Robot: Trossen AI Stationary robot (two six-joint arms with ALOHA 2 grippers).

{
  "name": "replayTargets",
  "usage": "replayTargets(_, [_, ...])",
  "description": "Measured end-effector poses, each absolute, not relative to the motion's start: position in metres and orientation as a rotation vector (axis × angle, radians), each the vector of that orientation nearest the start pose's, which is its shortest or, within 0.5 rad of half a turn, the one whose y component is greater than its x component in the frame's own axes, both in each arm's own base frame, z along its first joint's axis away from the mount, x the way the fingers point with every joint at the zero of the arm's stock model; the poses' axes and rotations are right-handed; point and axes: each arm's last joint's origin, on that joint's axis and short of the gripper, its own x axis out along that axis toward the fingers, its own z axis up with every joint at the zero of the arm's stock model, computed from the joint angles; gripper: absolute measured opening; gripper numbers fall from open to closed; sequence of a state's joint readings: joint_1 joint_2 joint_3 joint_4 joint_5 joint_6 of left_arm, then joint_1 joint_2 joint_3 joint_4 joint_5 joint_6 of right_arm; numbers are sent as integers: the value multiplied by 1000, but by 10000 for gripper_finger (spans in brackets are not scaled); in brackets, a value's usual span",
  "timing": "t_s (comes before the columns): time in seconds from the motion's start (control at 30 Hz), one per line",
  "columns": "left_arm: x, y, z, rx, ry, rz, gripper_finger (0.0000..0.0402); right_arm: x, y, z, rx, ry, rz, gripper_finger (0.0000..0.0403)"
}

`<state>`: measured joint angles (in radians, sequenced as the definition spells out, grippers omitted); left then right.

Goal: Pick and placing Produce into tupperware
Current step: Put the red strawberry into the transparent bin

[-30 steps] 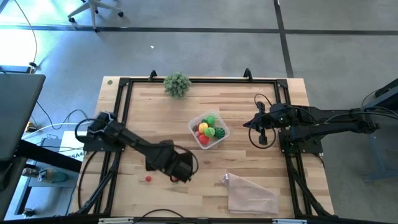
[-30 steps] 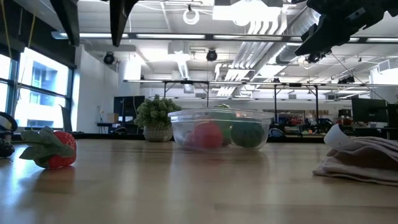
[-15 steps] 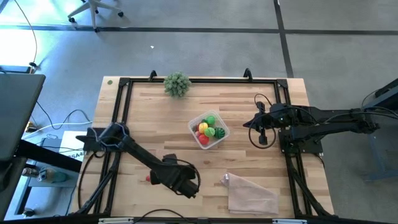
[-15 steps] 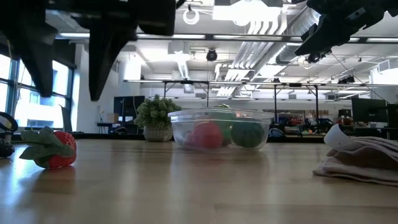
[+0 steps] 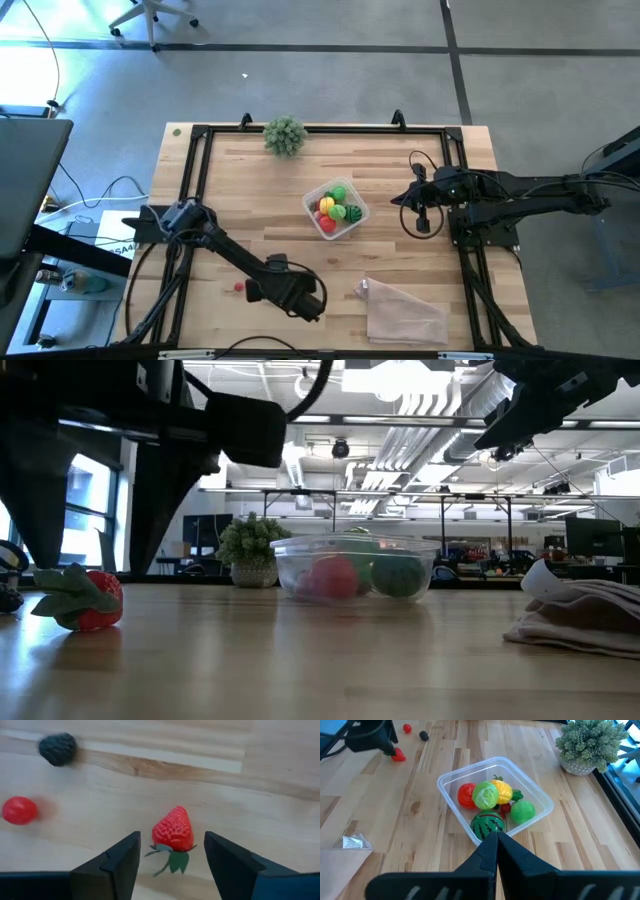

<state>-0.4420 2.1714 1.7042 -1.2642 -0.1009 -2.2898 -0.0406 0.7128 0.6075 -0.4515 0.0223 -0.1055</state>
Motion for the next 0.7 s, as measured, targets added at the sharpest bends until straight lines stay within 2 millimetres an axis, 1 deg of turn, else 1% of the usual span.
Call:
replayTargets(0.13, [364, -171, 165, -1225, 999, 1531, 236, 152, -7, 259, -97, 559, -32, 0])
replayTargets(0.23, [364, -172, 165, -1223, 1001, 1524, 256, 152, -7, 259, -97, 560, -32, 0])
replayTargets(0.37, [364, -171, 162, -1209, 1007, 1530, 275, 152, -7, 259, -97, 560, -32, 0])
replayTargets(0.5, [365, -172, 158, -1205, 1002, 1535, 284, 152, -7, 259, -98, 560, -32, 0])
replayTargets(0.7, [364, -172, 159, -1205, 998, 1539, 281, 152, -7, 259, -97, 560, -32, 0])
